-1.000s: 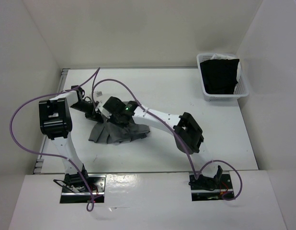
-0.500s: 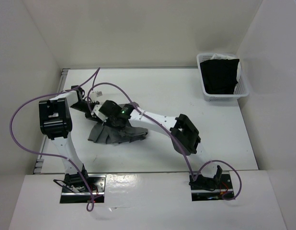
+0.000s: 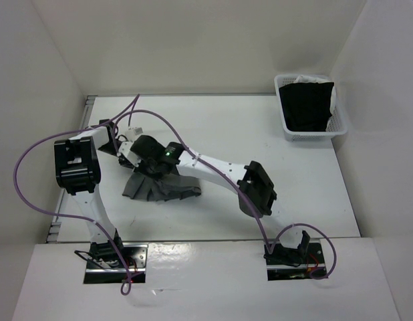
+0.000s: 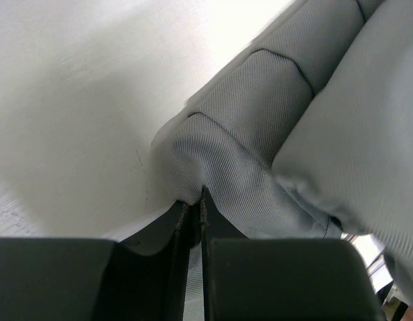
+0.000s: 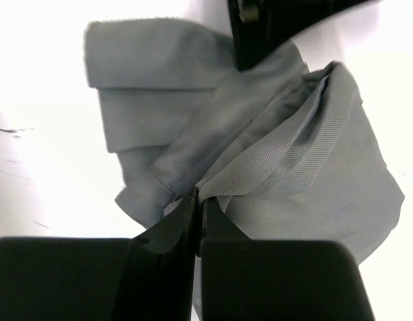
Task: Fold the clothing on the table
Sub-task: Fold the skirt
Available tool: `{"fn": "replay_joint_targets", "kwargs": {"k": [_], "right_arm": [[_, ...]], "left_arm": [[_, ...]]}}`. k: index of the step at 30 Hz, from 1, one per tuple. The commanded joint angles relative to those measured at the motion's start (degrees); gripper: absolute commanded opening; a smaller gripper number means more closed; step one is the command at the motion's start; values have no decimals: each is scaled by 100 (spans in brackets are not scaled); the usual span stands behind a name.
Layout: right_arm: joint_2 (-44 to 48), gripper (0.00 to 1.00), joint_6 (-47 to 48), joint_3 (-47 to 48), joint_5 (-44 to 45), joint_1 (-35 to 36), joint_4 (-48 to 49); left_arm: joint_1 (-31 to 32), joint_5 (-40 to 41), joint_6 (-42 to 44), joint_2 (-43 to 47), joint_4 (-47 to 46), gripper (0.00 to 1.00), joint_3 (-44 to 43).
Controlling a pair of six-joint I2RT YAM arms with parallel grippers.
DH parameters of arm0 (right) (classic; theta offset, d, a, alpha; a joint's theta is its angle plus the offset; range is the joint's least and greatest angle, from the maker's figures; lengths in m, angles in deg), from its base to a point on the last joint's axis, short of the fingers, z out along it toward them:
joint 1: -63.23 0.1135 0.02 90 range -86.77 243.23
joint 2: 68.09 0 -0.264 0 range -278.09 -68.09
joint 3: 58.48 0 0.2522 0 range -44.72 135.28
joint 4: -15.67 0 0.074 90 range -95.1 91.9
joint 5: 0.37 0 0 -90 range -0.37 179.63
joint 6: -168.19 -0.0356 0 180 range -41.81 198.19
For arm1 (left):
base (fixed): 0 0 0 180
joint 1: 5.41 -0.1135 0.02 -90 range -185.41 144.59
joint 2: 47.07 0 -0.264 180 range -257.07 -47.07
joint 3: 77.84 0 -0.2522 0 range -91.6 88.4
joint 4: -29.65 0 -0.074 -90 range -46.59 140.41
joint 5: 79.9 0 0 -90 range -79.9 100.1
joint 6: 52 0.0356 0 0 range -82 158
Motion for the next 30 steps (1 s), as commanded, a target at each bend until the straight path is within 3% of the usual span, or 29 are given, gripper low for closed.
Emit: {"fn": "replay_joint_targets", "kwargs": {"k": [1,17,22,26,29,30], "right_arm": [[-161,0,-115,418,-208,144,-45],[-759,0,-168,1569,-507,364,-501],[-1251,0,-220,2482,-507,364,-852],[-2067,0,-221,3949,-420,416,-1381],[-2235,0,-326,4153,-419,417,-1301],[-2288,5,-326,4154,-419,417,-1354]], "left_arm": [[-11,-144,237,-92,68,14,9],[-11,-250,237,-144,121,14,9],[-11,-302,237,-144,121,14,9],[-11,-302,290,-144,174,14,9],[-11,-355,342,-144,226,14,9],[-11,-355,343,-144,226,14,9]]}}
